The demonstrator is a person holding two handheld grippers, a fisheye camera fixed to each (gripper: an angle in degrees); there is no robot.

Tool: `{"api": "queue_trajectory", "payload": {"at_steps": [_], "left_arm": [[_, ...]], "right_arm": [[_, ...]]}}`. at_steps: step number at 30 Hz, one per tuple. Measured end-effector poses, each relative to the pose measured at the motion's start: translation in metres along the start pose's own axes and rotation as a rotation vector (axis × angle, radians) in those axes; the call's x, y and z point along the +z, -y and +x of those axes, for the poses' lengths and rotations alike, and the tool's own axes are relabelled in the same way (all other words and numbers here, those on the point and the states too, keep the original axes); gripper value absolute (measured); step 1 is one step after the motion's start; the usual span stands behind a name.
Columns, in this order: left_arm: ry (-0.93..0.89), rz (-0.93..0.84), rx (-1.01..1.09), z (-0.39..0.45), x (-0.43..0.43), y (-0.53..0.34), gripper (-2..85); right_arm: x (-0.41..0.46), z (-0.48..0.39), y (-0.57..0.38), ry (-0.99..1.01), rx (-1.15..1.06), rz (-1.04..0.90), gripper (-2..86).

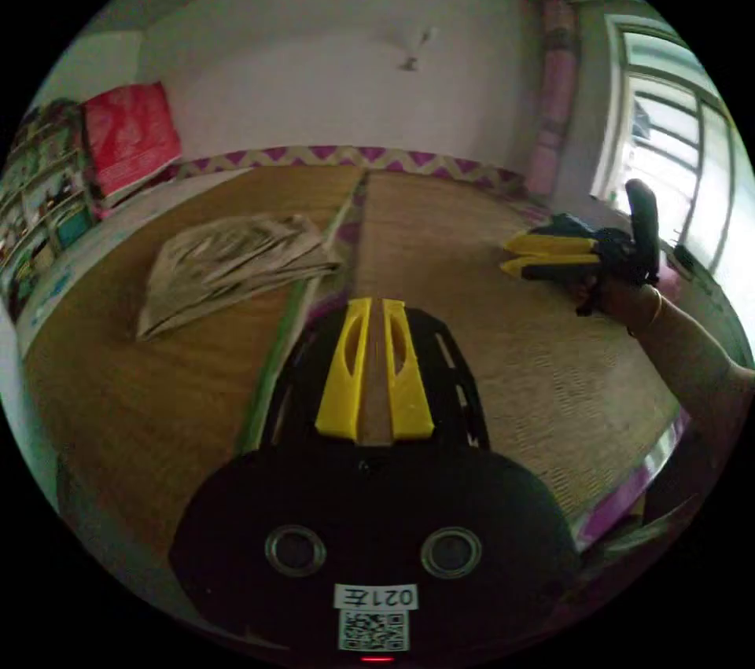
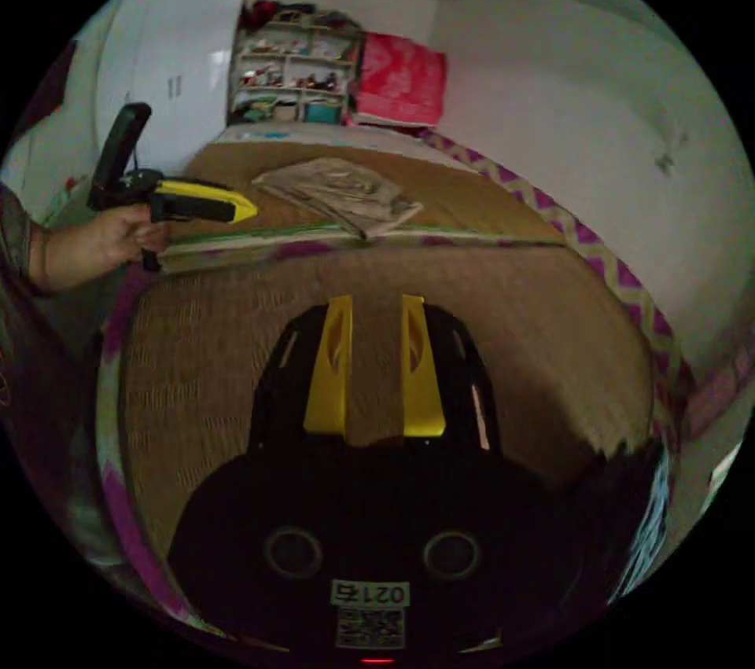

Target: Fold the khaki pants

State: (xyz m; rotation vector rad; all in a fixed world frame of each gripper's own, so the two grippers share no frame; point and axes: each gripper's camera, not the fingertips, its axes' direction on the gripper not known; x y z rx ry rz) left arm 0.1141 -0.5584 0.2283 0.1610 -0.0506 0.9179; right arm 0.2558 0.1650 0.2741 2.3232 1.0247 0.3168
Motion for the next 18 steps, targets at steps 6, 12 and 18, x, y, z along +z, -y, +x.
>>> {"api": "queue_trajectory", "payload": {"at_steps": [6, 12, 18], "left_arm": [[0.19, -0.165, -0.214, -0.097, -0.025, -0.045, 1.4], [0.238, -0.219, -0.304, -0.124, -0.02, -0.067, -0.9], [0.207, -0.284, -0.335, -0.134, -0.014, -0.066, -1.0]], "right_arm": [[0.187, -0.162, 0.107, 0.015, -0.296, 0.006, 9.3], [0.348, -0.271, 0.184, 0.011, -0.512, -0.121, 15.3], [0.454, -0.342, 0.216, 0.002, -0.672, -0.243, 15.2]]}}
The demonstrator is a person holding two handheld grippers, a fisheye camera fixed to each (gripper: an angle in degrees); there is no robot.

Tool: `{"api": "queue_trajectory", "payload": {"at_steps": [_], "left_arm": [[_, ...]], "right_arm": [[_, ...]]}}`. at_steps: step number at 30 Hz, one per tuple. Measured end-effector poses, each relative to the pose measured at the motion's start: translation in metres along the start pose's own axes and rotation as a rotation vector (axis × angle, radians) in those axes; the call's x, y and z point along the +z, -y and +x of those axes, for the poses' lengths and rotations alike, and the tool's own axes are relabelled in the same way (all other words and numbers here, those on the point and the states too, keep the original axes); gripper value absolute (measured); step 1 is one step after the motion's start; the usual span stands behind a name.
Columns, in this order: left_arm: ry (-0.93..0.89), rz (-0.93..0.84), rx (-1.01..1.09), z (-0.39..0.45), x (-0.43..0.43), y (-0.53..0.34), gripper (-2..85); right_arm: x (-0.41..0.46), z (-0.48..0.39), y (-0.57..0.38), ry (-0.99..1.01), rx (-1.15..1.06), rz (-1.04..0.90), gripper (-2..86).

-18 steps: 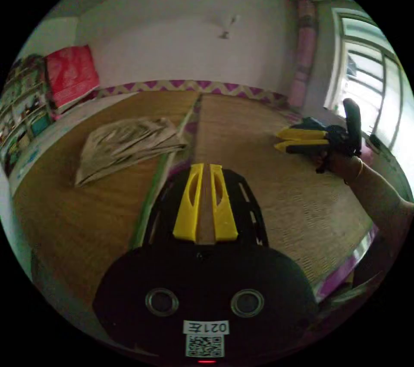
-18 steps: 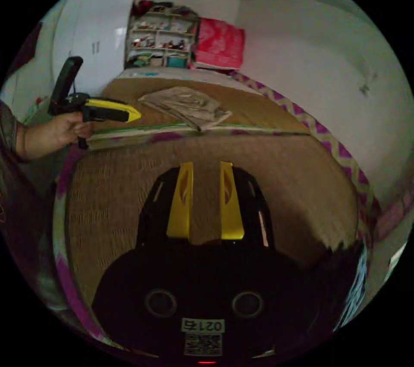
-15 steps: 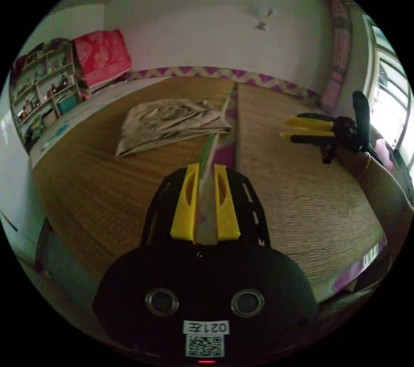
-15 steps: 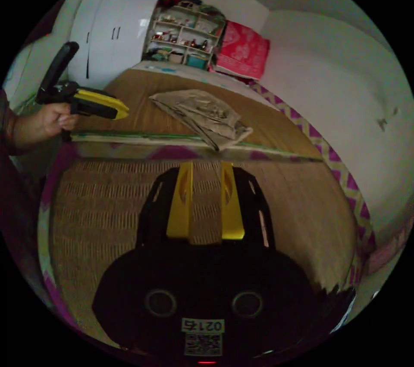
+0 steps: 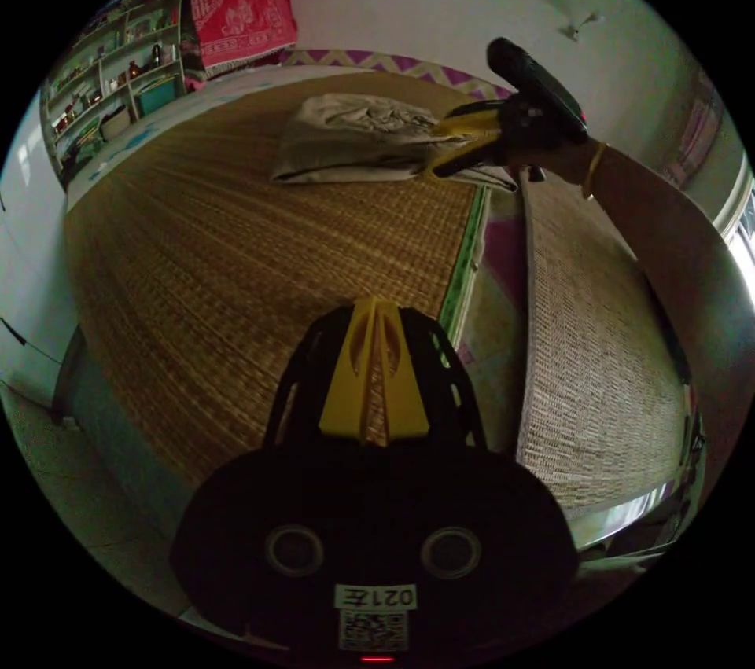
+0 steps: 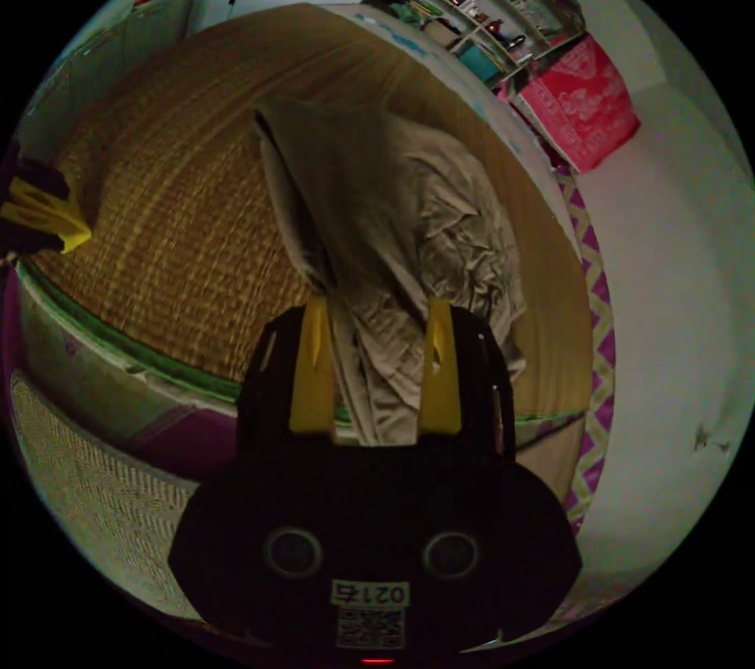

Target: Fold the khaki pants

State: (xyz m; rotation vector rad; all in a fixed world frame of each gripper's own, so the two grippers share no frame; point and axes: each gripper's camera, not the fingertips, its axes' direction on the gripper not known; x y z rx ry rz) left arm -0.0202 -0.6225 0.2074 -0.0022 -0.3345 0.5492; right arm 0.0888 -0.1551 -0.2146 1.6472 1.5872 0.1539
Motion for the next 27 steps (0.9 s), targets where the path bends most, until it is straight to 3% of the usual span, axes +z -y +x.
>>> {"api": "queue_trajectory", "payload": {"at_steps": [5, 12, 20, 27], "left_arm": [[0.087, 0.01, 0.048, 0.011, -0.005, 0.0, -1.0], [0.098, 0.013, 0.05, 0.006, -0.012, 0.003, -1.0], [0.07, 0.005, 0.033, -0.01, -0.024, 0.009, -1.0], [-0.001, -0.006, 0.046, -0.023, -0.041, 0.016, -0.9]], "right_arm": [[0.04, -0.007, 0.029, 0.131, 0.022, -0.043, 7.2], [0.028, -0.02, 0.045, 0.067, 0.053, -0.088, 0.1], [-0.138, 0.044, -0.053, -0.095, 0.175, -0.12, -0.5], [-0.28, -0.038, -0.22, -0.234, 0.171, -0.27, -0.4]]}}
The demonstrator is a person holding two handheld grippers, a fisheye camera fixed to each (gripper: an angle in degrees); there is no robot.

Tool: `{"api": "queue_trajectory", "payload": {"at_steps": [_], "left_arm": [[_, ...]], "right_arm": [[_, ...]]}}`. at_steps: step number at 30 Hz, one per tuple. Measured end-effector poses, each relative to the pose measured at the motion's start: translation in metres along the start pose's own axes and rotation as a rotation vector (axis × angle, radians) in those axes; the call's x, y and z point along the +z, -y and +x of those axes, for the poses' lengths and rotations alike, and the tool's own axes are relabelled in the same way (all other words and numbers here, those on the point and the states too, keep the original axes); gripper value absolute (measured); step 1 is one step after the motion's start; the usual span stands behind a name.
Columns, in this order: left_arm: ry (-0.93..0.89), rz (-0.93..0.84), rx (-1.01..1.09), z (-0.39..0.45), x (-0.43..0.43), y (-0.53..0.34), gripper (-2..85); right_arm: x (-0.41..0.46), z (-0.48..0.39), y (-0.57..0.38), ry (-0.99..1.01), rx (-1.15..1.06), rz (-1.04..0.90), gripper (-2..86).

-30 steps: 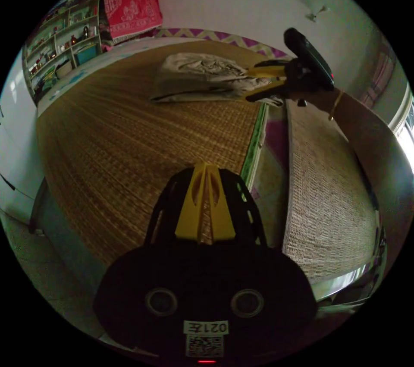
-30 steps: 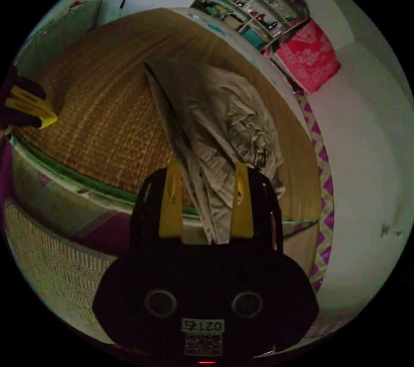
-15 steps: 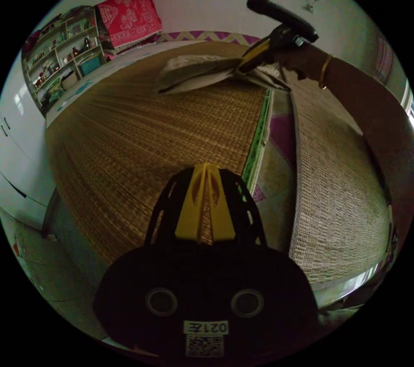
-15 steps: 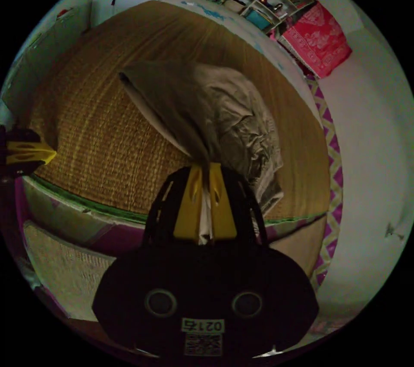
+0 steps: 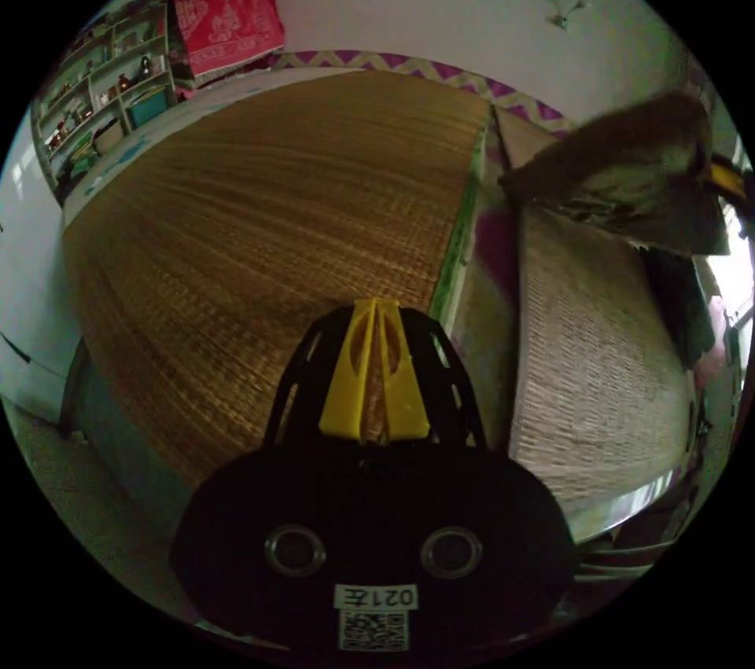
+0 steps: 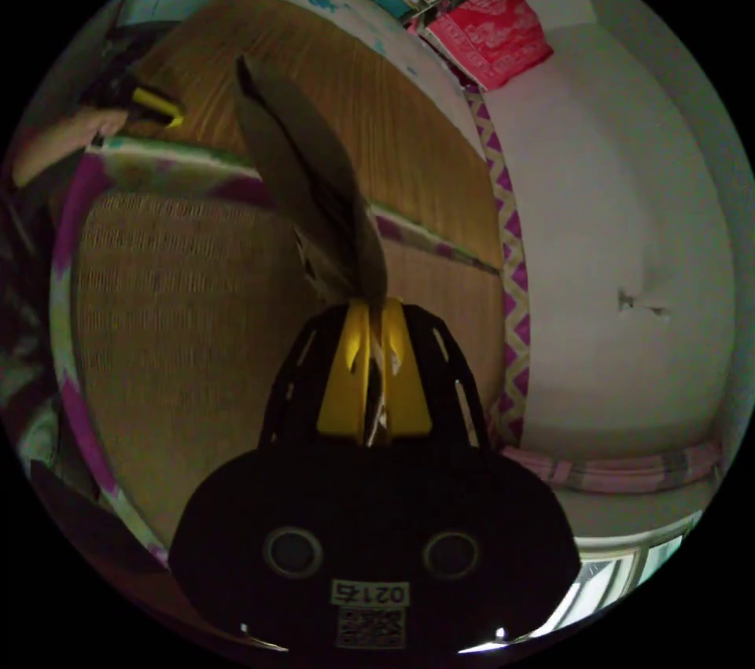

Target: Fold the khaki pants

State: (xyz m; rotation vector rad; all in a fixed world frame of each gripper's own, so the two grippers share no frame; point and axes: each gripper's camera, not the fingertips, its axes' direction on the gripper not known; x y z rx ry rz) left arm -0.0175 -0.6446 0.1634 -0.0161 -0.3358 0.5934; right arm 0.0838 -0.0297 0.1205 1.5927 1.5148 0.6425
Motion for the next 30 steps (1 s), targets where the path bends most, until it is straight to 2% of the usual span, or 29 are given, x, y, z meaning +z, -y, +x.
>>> {"api": "queue_trajectory", "payload": {"at_steps": [5, 9, 11, 13, 16, 18, 20, 23, 30], "left_arm": [[-0.429, 0.082, 0.15, 0.049, -0.041, -0.015, -0.2], [-0.63, 0.05, 0.195, 0.086, -0.046, -0.027, 3.2], [-0.702, 0.042, 0.143, 0.086, -0.039, -0.032, 5.4], [-0.722, 0.078, 0.082, 0.075, -0.034, -0.032, 7.0], [-0.707, 0.114, 0.036, 0.057, -0.023, -0.022, 11.2], [-0.76, 0.022, 0.018, 0.06, -0.006, -0.008, 12.1], [-0.765, -0.188, 0.039, 0.082, 0.02, 0.011, 9.6], [-0.66, -0.218, 0.091, 0.104, 0.022, 0.037, 7.4], [-0.659, -0.237, 0.283, 0.148, 0.03, 0.108, 6.4]], "right_arm": [[-0.035, -0.129, -0.125, -0.005, -0.054, -0.076, -0.4], [-0.033, -0.228, -0.155, 0.124, -0.08, -0.06, -0.1], [-0.028, -0.26, -0.168, 0.074, 0.012, -0.038, 0.2], [-0.038, -0.247, -0.187, 0.089, 0.173, 0.029, 0.3], [-0.049, -0.21, -0.222, 0.24, 0.36, 0.117, 0.3], [-0.051, -0.202, -0.231, 0.233, 0.367, 0.131, 0.2], [-0.055, -0.193, -0.234, 0.208, 0.363, 0.123, 0.1], [-0.061, -0.169, -0.243, 0.218, 0.397, 0.131, 0.0], [-0.056, -0.09, -0.242, 0.207, 0.495, 0.153, 0.4]]}}
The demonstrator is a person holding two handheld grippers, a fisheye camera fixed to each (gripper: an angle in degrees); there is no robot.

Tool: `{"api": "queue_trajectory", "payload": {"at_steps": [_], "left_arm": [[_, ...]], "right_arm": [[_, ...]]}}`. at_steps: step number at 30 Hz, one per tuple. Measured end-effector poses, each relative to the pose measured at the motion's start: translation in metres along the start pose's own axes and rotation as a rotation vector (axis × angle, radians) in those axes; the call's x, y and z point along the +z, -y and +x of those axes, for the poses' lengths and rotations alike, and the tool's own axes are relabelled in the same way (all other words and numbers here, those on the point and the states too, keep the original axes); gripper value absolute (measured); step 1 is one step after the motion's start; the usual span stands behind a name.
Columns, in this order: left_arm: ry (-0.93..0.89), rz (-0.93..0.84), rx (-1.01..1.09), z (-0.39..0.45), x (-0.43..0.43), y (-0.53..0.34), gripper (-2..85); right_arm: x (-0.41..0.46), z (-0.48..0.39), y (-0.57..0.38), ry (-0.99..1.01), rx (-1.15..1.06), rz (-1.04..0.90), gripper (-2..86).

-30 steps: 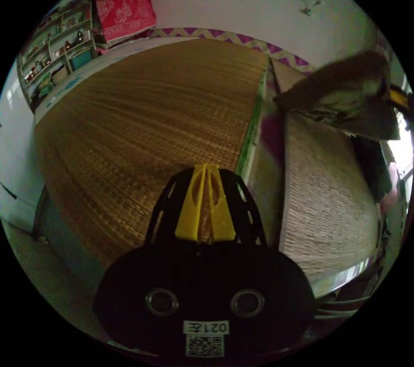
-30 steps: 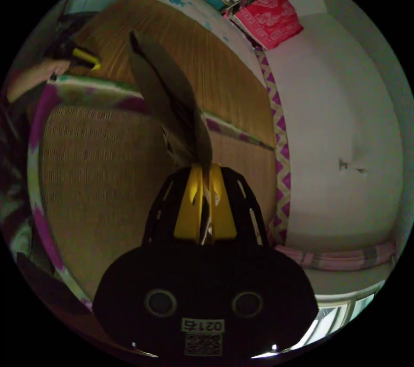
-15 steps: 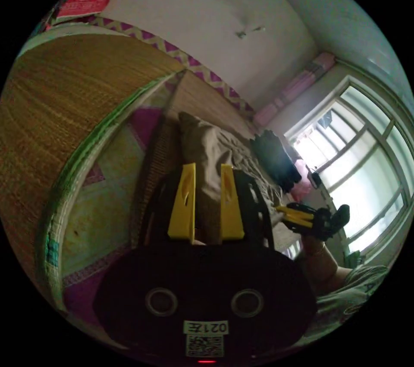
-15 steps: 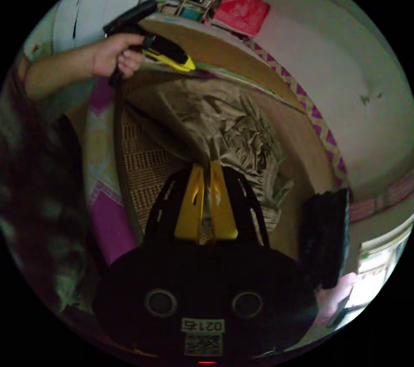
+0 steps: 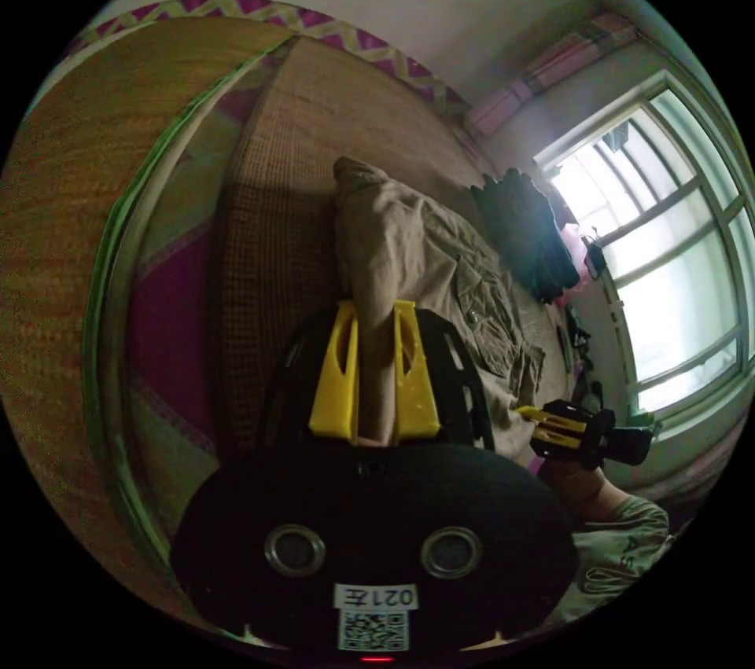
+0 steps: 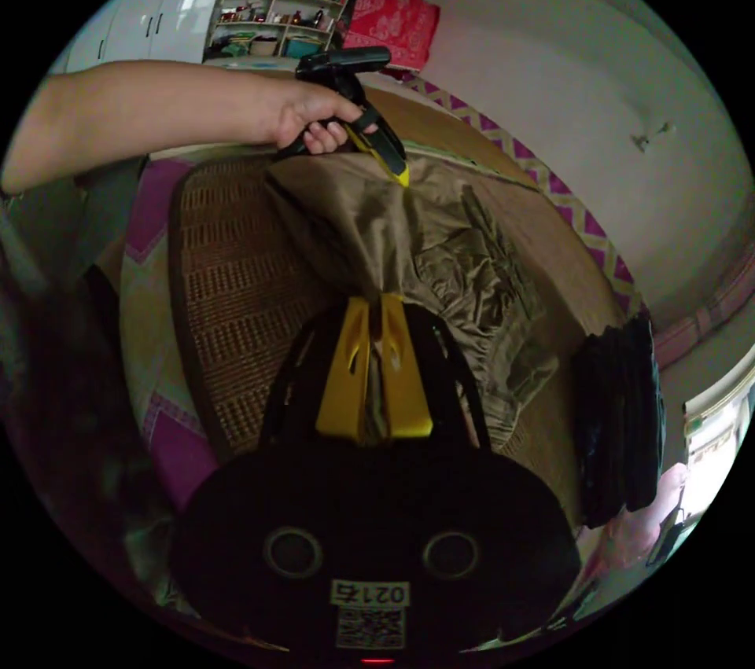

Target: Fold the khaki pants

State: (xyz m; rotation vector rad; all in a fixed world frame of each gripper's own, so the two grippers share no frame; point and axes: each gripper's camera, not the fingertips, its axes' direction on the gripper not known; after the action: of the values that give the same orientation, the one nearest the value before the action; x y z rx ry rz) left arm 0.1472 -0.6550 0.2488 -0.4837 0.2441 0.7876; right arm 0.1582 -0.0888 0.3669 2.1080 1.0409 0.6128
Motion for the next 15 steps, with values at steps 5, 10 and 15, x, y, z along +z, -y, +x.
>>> {"api": "queue_trajectory", "payload": {"at_steps": [5, 10, 15], "left_arm": [[-0.044, -0.075, 0.069, -0.004, -0.006, -0.014, 7.0], [0.067, 0.041, 0.204, 0.034, -0.045, -0.067, 10.5], [0.1, 0.131, 0.497, 0.122, -0.056, -0.115, 10.8]], "right_arm": [[-0.058, 0.104, -0.007, 0.191, 0.248, 0.066, 3.1], [-0.118, 0.205, -0.076, 0.175, 0.542, 0.148, 9.5], [-0.114, 0.259, -0.083, 0.227, 0.591, 0.101, 11.8]]}}
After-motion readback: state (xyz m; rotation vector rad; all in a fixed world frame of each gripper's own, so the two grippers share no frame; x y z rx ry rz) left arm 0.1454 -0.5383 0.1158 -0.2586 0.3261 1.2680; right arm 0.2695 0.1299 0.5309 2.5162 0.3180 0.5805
